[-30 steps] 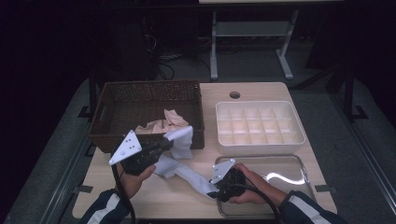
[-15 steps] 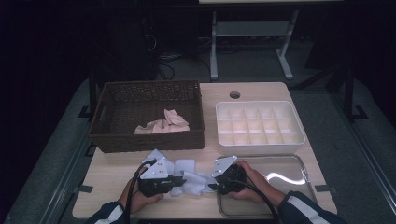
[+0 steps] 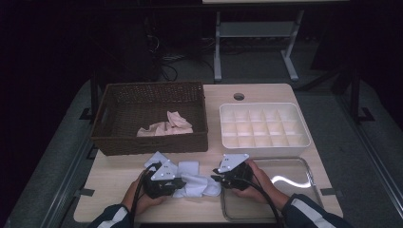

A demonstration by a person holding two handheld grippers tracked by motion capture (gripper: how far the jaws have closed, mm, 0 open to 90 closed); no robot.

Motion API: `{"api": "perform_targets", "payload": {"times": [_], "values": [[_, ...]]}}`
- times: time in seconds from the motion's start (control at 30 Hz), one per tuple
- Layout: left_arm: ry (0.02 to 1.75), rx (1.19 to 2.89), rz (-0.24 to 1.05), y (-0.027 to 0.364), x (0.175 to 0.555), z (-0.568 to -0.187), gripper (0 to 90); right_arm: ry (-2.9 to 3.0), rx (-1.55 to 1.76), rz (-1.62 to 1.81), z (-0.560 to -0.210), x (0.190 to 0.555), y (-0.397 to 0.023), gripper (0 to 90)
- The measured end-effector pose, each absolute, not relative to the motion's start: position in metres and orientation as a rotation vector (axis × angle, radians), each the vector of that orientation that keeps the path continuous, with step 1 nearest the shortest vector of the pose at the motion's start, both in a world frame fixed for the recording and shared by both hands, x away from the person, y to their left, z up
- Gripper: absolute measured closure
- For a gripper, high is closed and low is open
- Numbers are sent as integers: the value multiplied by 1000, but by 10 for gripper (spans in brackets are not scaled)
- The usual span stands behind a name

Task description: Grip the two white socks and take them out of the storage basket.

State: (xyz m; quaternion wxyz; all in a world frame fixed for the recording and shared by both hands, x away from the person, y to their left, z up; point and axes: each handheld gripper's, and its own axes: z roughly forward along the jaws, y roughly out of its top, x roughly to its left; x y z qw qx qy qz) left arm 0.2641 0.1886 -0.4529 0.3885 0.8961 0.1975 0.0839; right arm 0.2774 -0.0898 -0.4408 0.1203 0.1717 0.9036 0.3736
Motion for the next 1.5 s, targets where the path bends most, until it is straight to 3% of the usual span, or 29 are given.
{"api": "perform_targets", "payload": {"times": [0.07,0.13,0.23,0.43,0.5,0.63,0.77,0.97,1.37,1.5], "values": [[551,2252,253,193,266,-450,664,2666,457,1083,-442,278,-82,776],[555,2208,252,196,265,-445,651,2688,402,1059,-444,277,-73,774],[576,2218,240,199,267,-445,544,2729,359,1028,-450,275,-63,757],[560,2274,181,194,268,-456,493,2779,355,989,-461,280,-58,717],[577,2307,197,189,270,-461,500,2778,352,983,-460,280,-57,710],[583,2312,185,191,275,-463,646,2778,348,968,-460,280,-59,705],[601,2321,194,199,279,-462,705,2779,388,956,-459,282,-66,705],[643,2309,205,206,283,-462,671,2783,472,939,-459,292,-79,704],[572,2329,178,186,282,-463,695,2783,617,931,-459,297,-103,705],[546,2331,201,184,283,-460,794,2768,606,919,-458,294,-102,703]]}}
